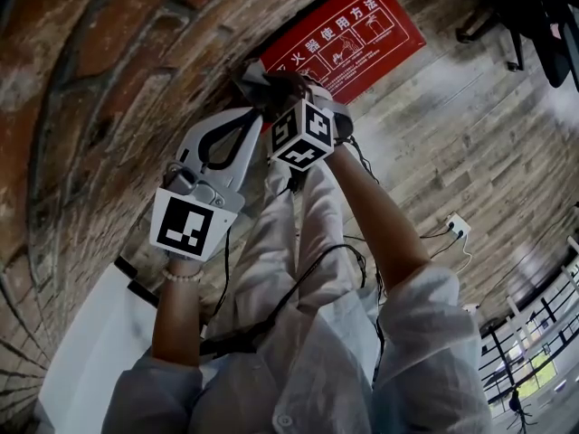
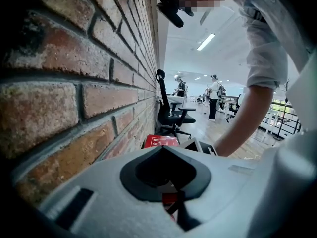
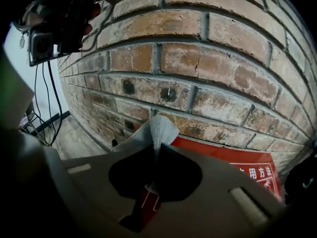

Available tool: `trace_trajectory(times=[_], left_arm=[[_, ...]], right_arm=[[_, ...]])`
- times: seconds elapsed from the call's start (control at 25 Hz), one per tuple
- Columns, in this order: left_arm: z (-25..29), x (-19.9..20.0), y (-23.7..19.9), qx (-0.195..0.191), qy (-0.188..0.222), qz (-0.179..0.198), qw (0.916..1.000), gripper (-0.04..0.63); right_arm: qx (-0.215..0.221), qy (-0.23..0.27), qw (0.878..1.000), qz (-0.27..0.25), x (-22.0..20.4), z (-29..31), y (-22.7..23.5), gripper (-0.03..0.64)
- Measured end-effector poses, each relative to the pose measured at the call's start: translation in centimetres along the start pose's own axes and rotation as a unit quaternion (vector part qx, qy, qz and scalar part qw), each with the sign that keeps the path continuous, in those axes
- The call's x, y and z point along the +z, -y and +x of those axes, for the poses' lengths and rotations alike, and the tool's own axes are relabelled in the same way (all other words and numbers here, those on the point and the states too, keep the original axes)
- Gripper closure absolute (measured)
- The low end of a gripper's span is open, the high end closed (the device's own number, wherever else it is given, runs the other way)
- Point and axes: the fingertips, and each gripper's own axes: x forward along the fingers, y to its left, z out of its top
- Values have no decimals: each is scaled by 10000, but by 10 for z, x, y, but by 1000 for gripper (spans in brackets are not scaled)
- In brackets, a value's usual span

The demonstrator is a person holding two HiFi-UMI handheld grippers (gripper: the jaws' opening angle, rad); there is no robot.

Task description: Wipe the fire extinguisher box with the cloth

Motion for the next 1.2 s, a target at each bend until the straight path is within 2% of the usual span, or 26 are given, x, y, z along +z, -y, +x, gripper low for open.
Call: trace_trajectory(times=[0.32, 0.52, 0.84, 1.2], left_arm=[[-1, 7, 0, 9, 49, -54, 10000, 600], [-1, 12, 2, -37, 63, -24, 10000, 600], [15, 19, 5, -96, 49, -3, 9999, 598], [43, 27, 10, -168, 17, -3, 9999, 598]], right_arm=[[58, 339, 9990, 293, 11, -21, 0, 592], [-117, 532, 9965, 631, 11, -47, 17, 592], [-732, 668, 9914, 851, -11, -92, 93, 592], [-1441, 415, 9825, 1102, -67, -137, 180, 592]])
